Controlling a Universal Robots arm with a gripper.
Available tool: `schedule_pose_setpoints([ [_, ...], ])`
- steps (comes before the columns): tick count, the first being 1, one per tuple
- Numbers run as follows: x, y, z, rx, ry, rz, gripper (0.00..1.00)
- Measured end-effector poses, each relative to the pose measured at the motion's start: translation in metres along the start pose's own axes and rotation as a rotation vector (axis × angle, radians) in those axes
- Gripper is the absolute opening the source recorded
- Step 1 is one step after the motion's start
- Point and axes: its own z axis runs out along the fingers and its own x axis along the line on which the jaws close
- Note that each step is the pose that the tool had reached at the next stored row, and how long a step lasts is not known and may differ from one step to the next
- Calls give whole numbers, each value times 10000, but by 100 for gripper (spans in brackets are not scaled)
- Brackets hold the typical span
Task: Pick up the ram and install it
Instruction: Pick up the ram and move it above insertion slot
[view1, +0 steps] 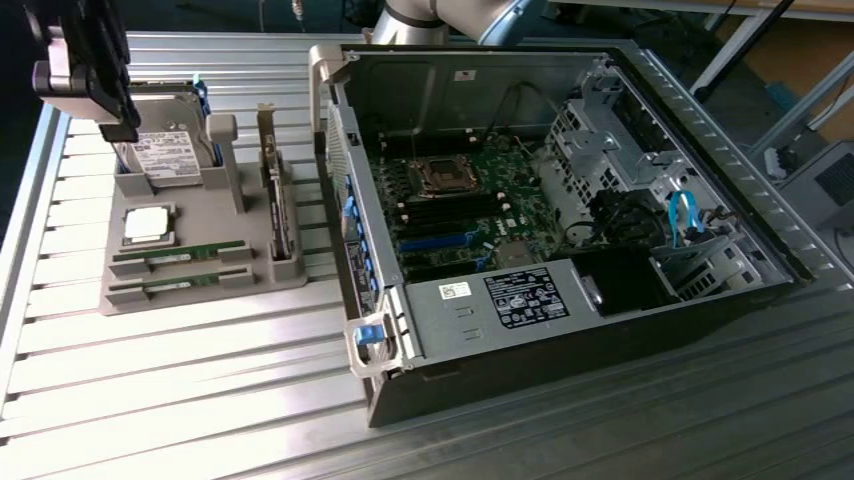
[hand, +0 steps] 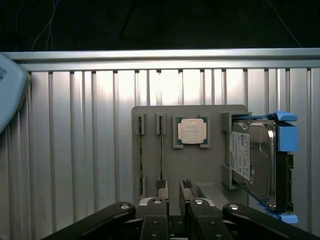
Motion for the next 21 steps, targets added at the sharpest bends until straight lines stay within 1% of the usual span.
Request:
schedule_pose_setpoints([
  [2, 0, -3, 62, 1, -1, 0, 24],
  [10, 1, -8, 192, 1, 0, 0, 24],
  [17, 1, -17, 405, 1, -1, 0, 24],
  [21, 1, -20, 473, 1, -1, 0, 24],
])
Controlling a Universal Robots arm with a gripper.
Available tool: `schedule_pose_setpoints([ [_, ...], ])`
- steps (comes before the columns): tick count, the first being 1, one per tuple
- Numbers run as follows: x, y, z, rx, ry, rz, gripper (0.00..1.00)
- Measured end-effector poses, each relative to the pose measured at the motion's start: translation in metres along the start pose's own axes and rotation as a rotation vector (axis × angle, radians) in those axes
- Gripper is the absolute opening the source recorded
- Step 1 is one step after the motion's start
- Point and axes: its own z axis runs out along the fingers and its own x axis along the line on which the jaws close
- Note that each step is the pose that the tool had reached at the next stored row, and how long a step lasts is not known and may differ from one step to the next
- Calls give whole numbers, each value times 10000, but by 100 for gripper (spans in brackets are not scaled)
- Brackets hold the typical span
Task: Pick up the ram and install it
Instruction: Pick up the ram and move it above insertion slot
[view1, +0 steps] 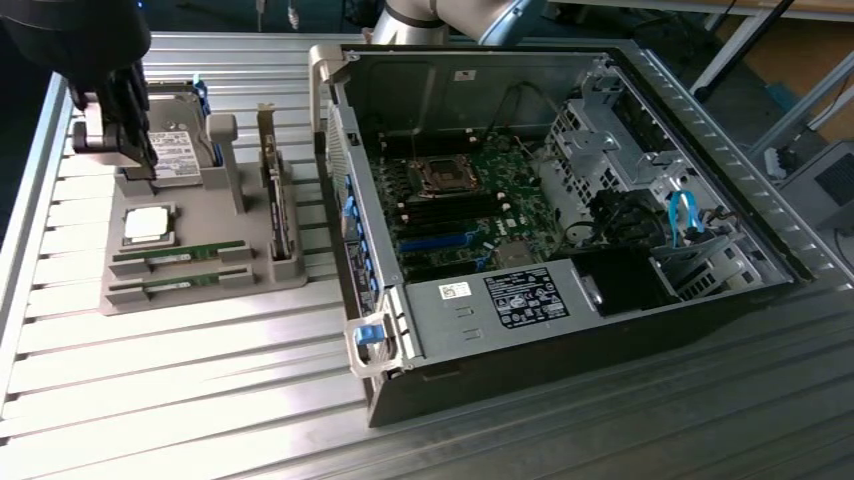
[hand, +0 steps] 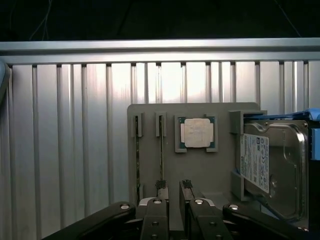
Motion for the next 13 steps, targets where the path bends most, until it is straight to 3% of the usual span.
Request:
schedule_pose_setpoints([
  [13, 1, -12, 294, 0, 0, 0, 24],
])
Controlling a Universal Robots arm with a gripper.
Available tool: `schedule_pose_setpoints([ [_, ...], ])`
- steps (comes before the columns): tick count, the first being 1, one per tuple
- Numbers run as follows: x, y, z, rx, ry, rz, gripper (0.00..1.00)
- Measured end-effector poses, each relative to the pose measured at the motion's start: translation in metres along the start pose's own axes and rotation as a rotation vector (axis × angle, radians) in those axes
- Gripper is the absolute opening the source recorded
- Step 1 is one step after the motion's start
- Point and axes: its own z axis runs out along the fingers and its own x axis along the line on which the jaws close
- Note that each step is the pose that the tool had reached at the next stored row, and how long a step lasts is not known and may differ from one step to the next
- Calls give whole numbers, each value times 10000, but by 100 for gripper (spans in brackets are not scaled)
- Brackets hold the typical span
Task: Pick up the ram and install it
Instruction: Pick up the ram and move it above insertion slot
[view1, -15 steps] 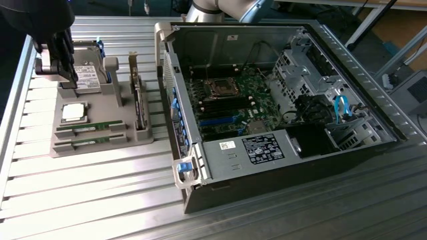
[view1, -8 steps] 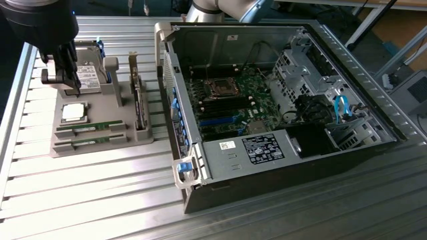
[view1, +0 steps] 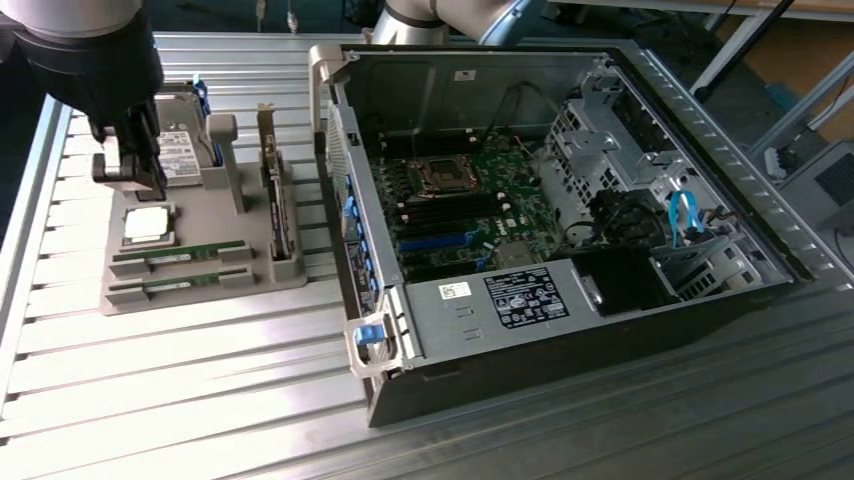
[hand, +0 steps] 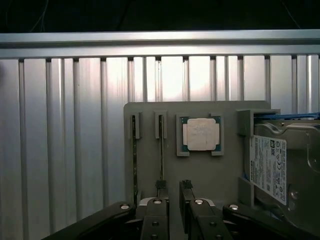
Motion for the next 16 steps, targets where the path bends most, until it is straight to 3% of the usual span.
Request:
schedule_pose_setpoints([
  [9, 1, -10, 227, 0, 0, 0, 24],
  [16, 1, -15, 339, 1, 0, 0, 24],
])
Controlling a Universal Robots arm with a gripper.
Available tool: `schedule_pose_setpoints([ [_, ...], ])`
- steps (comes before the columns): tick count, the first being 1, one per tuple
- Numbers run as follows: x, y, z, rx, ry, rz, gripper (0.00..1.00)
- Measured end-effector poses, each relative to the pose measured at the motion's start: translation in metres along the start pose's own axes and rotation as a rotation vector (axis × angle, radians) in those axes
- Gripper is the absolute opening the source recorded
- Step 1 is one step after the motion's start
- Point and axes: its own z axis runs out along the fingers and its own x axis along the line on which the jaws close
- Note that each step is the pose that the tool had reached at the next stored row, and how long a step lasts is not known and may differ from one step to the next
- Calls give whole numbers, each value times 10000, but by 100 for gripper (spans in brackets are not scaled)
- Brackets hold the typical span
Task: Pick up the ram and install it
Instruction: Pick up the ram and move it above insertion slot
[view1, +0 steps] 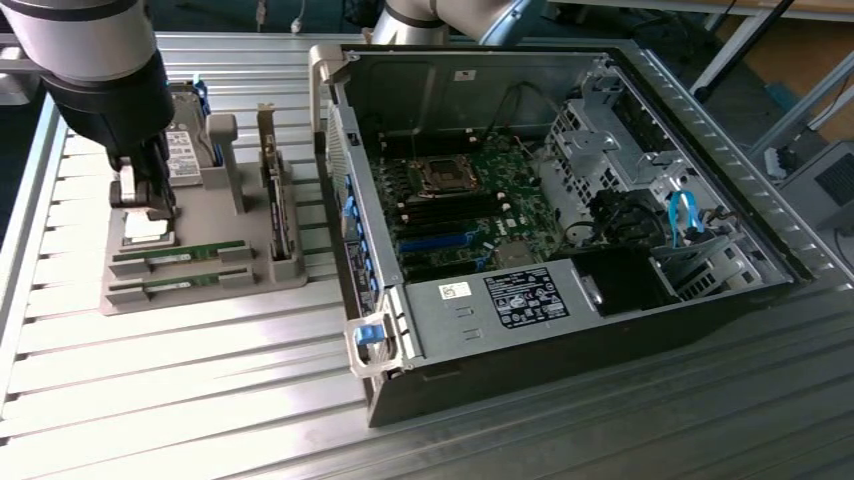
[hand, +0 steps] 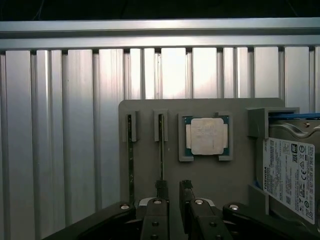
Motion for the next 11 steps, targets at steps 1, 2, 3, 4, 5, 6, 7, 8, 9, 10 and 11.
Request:
schedule_pose_setpoints([
  [1, 0, 0, 13, -1, 0, 0, 24],
  [2, 0, -1, 29, 0, 0, 0, 24],
  [3, 0, -2, 43, -1, 0, 0, 24],
  [4, 0, -3, 70, -1, 0, 0, 24],
  [5, 0, -4, 97, -2, 1, 0, 24],
  [6, 0, -4, 109, -1, 1, 0, 24],
  [7, 1, -4, 109, -3, 2, 0, 24],
  [8, 0, -4, 109, -3, 2, 0, 24],
  [9, 1, -4, 109, -3, 2, 0, 24],
  [10, 0, -5, 110, -2, 2, 0, 24],
  [11, 0, -4, 110, -2, 1, 0, 24],
])
